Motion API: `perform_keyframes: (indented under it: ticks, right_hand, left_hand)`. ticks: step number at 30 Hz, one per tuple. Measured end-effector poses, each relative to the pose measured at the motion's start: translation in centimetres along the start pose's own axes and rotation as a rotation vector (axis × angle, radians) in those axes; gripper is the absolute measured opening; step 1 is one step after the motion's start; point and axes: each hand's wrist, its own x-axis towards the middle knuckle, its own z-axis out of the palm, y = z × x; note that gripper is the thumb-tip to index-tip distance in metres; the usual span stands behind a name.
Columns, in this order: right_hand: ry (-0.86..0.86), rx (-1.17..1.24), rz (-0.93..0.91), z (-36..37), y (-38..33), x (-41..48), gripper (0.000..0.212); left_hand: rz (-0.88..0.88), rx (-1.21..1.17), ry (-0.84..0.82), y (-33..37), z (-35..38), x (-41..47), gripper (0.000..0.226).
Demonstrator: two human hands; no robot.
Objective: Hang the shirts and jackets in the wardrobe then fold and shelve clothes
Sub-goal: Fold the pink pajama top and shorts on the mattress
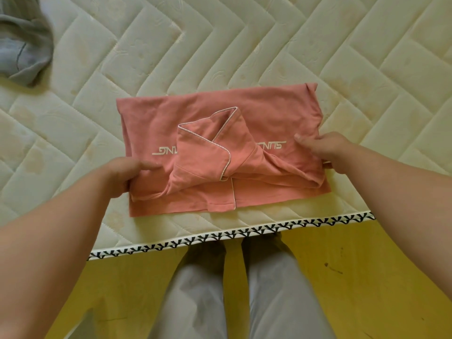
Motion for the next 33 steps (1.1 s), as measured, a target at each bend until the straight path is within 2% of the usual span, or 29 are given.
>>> perform_keyframes:
  ticks: [2, 6, 9, 11, 14, 16, 21, 23, 25, 28, 33]
  right_hand:
    - [0.026, 0.063, -0.024, 0.7, 0.4, -0.3, 0.068]
    - [0.065, 0.147, -0.049, 2.0, 0.8, -1.1, 0.052]
    - [0.031, 0.214, -0.017, 2.6, 1.1, -1.8, 0.045]
    - [0.044, 0.249, 0.006, 2.8, 1.3, -2.2, 0.040]
    - [0.096, 0.279, -0.085, 2.4, 0.0, -3.0, 0.025]
    - [0.097, 0.240, -0.174, 1.9, -2.1, -3.5, 0.029]
    - [0.117, 0.239, -0.317, -1.0, -10.4, -4.8, 0.048]
    - [0.120, 0.330, -0.348, -2.4, -13.8, -5.0, 0.041]
    - [0.091, 0.452, -0.340, -3.6, -16.9, -5.0, 0.021]
    - [0.047, 0.544, -0.266, -4.5, -19.3, -4.1, 0.016]
    - [0.059, 0.460, -0.182, -3.3, -16.9, -1.5, 0.013]
  left_hand:
    - [0.035, -0.088, 0.015, -1.0, 0.7, 0.0, 0.043]
    - [0.080, -0.252, 0.039, -1.8, 1.7, 0.2, 0.035]
    - [0.107, -0.290, 0.088, -2.0, 2.5, 0.1, 0.018]
    - [0.122, -0.281, 0.115, -1.8, 2.8, -0.3, 0.018]
    - [0.160, -0.308, 0.073, -0.3, 2.2, -1.4, 0.015]
    - [0.221, -0.341, 0.008, 1.8, 1.4, -2.6, 0.008]
    - [0.427, -0.280, -0.120, 9.9, -1.2, -6.4, 0.017]
    - [0.534, -0.277, -0.121, 13.4, -2.2, -7.9, 0.023]
    - [0.605, -0.335, -0.116, 16.2, -3.1, -8.9, 0.025]
    - [0.602, -0.359, -0.098, 18.3, -3.9, -8.9, 0.028]
    - [0.465, -0.288, -0.035, 16.7, -3.5, -4.6, 0.028]
